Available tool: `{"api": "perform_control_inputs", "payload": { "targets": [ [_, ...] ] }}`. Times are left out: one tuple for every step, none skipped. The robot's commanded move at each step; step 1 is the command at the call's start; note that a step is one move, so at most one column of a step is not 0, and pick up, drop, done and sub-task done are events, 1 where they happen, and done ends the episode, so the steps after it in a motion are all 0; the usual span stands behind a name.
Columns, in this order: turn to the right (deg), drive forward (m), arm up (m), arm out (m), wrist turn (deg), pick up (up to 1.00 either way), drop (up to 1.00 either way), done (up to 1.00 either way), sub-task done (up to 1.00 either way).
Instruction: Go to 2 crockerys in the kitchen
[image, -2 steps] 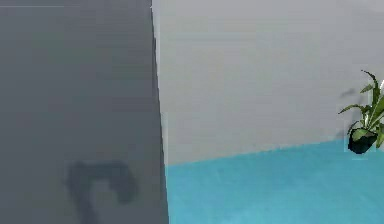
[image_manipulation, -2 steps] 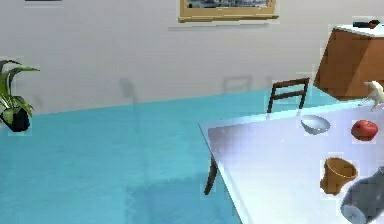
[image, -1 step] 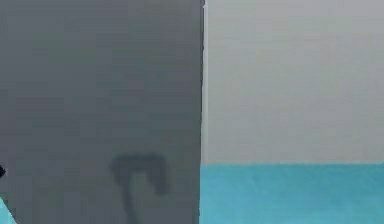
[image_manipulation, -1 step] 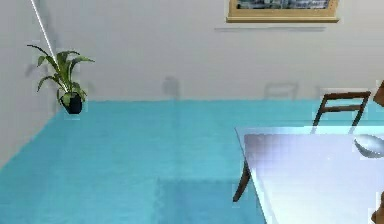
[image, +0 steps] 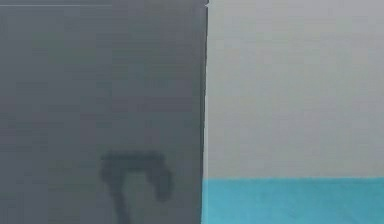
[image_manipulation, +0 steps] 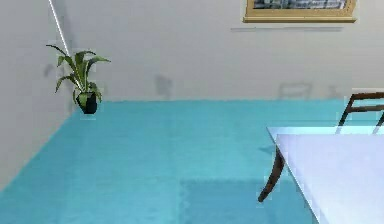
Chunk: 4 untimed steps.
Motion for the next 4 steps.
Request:
{"api": "perform_control_inputs", "payload": {
  "targets": [
    [45.0, 0.00, 0.00, 0.00, 0.0, 0.00, 0.00, 0.00, 0.00],
    [42.0, 0.00, 0.00, 0.00, 0.0, 0.00, 0.00, 0.00, 0.00],
    [0.0, 0.55, 0.00, 0.00, 0.0, 0.00, 0.00, 0.00, 0.00],
    [45.0, 0.00, 0.00, 0.00, 0.0, 0.00, 0.00, 0.00, 0.00]
  ]
}}
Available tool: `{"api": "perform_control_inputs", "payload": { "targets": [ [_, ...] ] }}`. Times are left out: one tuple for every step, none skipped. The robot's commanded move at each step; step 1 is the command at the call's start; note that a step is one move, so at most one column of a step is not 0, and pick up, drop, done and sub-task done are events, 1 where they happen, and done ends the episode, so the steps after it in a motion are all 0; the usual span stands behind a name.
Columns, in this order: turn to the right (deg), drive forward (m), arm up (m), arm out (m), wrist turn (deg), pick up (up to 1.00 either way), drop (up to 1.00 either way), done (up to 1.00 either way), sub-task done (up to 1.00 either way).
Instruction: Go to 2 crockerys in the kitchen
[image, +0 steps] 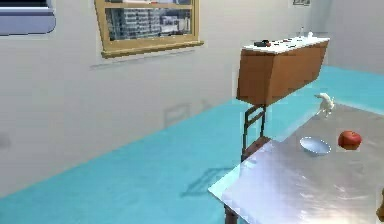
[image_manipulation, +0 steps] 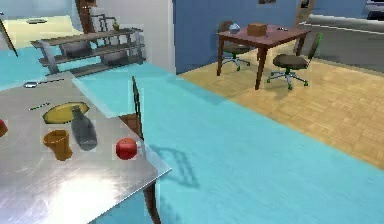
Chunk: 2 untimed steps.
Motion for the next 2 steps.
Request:
{"api": "perform_control_inputs", "payload": {
  "targets": [
    [33.0, 0.00, 0.00, 0.00, 0.0, 0.00, 0.00, 0.00, 0.00],
    [0.0, 0.00, 0.00, 0.00, 0.0, 0.00, 0.00, 1.00, 0.00]
  ]
}}
